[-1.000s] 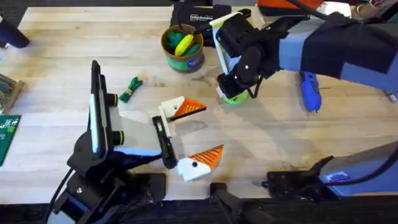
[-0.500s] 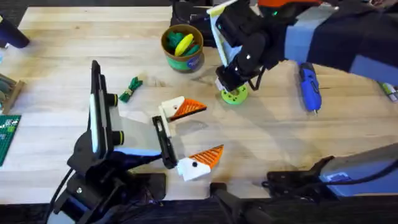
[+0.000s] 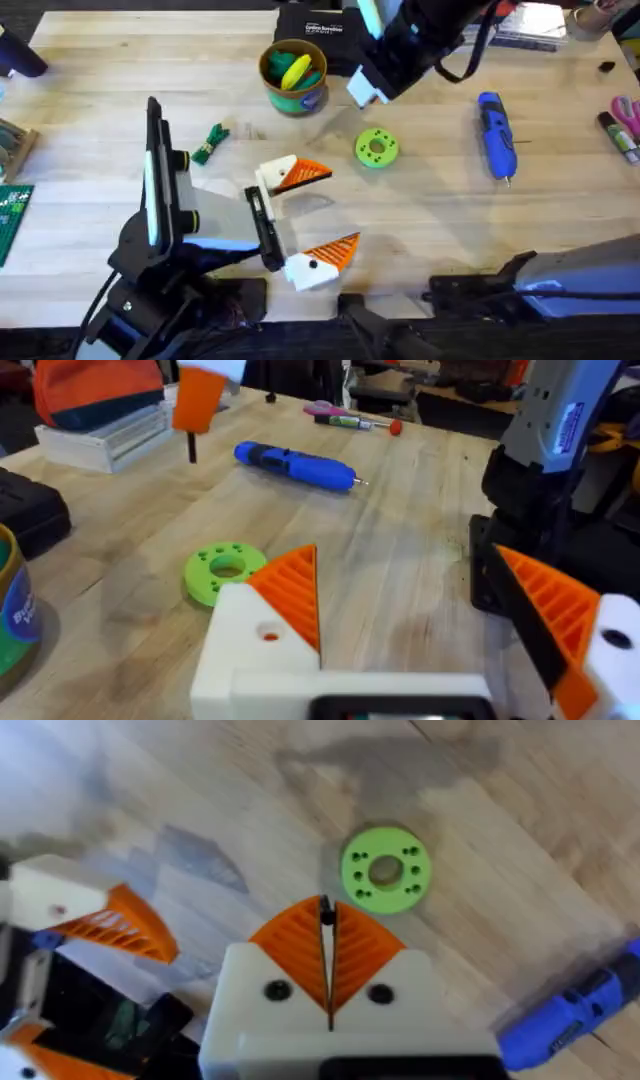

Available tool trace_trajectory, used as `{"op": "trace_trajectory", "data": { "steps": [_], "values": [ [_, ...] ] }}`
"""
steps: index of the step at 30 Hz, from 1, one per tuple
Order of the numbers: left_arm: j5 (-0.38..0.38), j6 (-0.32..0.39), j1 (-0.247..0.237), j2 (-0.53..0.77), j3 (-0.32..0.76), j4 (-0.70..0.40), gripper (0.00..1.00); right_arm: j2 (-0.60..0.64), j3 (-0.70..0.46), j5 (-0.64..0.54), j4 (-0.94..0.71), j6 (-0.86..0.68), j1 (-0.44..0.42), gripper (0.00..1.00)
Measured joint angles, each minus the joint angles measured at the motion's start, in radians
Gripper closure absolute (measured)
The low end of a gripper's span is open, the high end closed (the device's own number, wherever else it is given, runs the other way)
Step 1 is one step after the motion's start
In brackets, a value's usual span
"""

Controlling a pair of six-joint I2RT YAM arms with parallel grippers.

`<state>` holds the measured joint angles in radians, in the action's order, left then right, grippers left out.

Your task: Pick up the gripper from the table and insert it into the empty holder that is missing its gripper. Then pick up a screw, insert it into the mounting hole, and use the screwdriver to tighten it. Finally, clean up the table by picking up the vegetable and placing it into the bucket.

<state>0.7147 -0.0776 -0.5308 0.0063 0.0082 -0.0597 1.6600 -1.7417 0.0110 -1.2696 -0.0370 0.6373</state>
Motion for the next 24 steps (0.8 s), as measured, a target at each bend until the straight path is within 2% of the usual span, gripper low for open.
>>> {"op": "trace_trajectory", "data": {
  "steps": [3,9,16,24],
  "values": [
    [0.000,0.000,0.000,0.000,0.000,0.000,0.015,-0.005,-0.043,0.079,-0.003,-0.021,0.036,0.994],
    [0.000,0.000,0.000,0.000,0.000,0.000,0.015,-0.008,-0.050,0.186,-0.018,-0.063,0.131,0.994],
    [0.000,0.000,0.000,0.000,0.000,0.000,0.016,-0.008,-0.050,0.225,0.008,-0.099,0.246,0.994],
    [0.000,0.000,0.000,0.000,0.000,0.000,0.015,-0.008,-0.050,0.231,0.037,-0.106,0.292,0.994]
  ]
}}
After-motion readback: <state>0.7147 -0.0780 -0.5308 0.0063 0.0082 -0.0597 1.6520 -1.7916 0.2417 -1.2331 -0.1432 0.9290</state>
